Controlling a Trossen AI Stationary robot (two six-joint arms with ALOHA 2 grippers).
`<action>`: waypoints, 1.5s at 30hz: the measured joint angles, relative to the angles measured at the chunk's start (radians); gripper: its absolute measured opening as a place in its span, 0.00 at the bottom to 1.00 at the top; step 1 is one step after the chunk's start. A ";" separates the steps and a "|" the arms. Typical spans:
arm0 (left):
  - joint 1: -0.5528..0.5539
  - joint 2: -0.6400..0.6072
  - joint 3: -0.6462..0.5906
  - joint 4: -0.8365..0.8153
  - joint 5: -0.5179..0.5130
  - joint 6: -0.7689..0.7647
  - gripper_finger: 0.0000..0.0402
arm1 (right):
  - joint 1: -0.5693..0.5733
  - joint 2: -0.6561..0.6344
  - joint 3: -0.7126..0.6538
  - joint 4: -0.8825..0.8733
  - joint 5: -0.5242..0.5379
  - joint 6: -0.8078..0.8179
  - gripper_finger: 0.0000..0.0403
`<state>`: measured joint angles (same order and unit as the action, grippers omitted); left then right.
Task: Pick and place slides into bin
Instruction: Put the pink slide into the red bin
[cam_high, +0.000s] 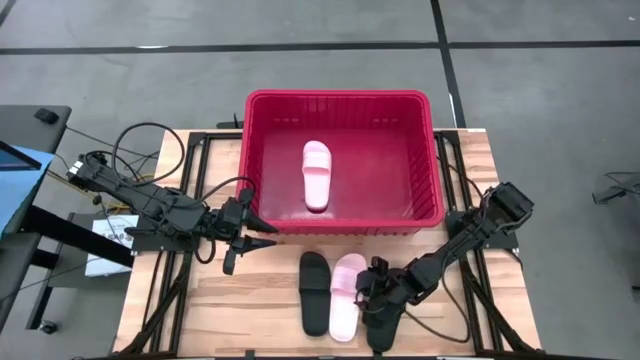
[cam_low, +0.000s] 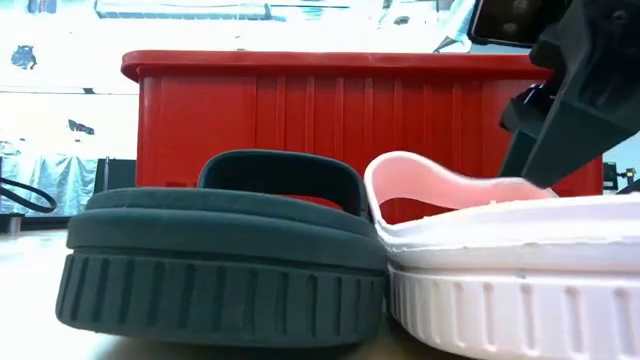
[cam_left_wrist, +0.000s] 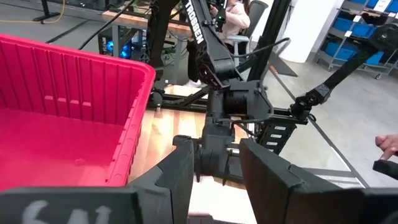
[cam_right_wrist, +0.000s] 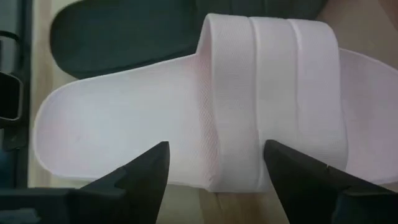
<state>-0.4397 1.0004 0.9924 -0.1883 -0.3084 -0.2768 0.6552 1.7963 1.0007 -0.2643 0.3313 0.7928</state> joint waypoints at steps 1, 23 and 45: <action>0.000 0.000 0.000 -0.002 0.000 -0.002 0.30 | -0.003 0.010 0.011 -0.021 0.000 0.012 0.64; 0.000 0.000 0.000 -0.005 0.016 -0.019 0.30 | -0.035 0.058 0.045 -0.135 0.063 -0.027 0.32; -0.025 0.000 0.000 -0.009 0.016 -0.031 0.30 | -0.030 0.069 0.139 -0.317 0.061 0.112 0.01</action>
<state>-0.4648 1.0008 0.9928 -0.1978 -0.2928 -0.3080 0.6253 1.8648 1.1393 -0.5813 0.3918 0.9043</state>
